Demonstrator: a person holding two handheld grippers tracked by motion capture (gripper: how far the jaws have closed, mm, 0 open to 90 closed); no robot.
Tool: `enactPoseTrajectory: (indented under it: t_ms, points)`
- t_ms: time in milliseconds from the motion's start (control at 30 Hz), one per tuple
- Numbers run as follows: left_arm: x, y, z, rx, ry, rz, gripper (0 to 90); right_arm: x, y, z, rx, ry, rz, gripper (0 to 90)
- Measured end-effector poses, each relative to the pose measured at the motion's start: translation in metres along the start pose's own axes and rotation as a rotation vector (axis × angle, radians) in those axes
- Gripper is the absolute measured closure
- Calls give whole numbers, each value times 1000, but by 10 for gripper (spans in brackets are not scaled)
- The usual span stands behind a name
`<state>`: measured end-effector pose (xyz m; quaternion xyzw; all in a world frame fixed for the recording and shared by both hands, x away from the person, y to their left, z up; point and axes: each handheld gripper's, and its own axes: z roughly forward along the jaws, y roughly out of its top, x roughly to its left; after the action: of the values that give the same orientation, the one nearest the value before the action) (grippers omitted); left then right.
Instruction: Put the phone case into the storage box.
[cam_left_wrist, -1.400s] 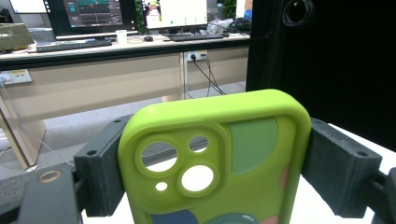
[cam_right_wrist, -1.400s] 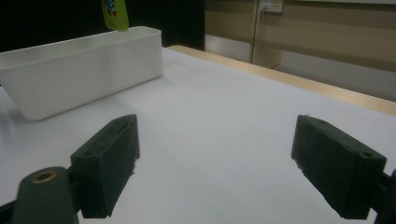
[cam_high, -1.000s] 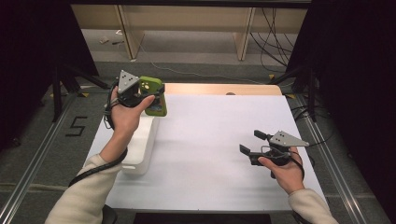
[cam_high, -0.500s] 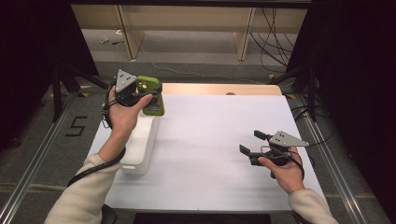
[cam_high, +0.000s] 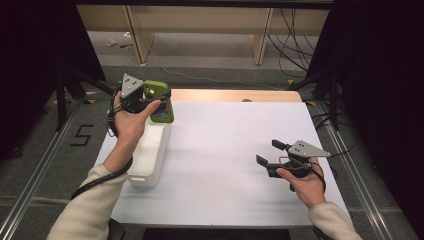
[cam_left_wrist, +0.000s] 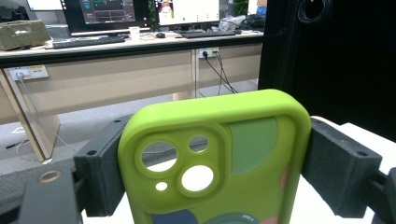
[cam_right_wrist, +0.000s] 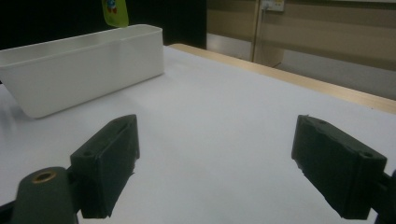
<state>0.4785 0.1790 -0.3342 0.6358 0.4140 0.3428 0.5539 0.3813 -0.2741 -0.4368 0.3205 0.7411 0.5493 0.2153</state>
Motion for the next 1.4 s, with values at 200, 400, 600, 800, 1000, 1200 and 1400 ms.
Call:
enactPoseTrajectory:
  t_ms: [200, 400, 600, 800, 1000, 1200, 1400]
  points:
    - [1, 0, 0, 0, 4, 0, 167, 0, 0, 0, -3, 1, 2, 162]
    - [3, 0, 0, 1, 10, 0, 167, 0, 0, 0, -3, 1, 2, 162]
    - [5, -1, 0, 2, 16, -1, 167, 0, 0, 0, 0, -1, 2, 162]
    - [7, 0, -1, 2, 20, -2, 167, -1, 0, 0, -2, -1, 1, 162]
    - [9, -1, -1, 4, 24, -1, 167, -1, 0, 0, -2, -1, 0, 162]
    - [12, -1, -1, 5, 29, -5, 167, -1, 0, 0, 2, -3, 0, 162]
    - [13, -1, -1, 6, 32, -6, 167, -1, 0, 0, -4, -2, 1, 162]
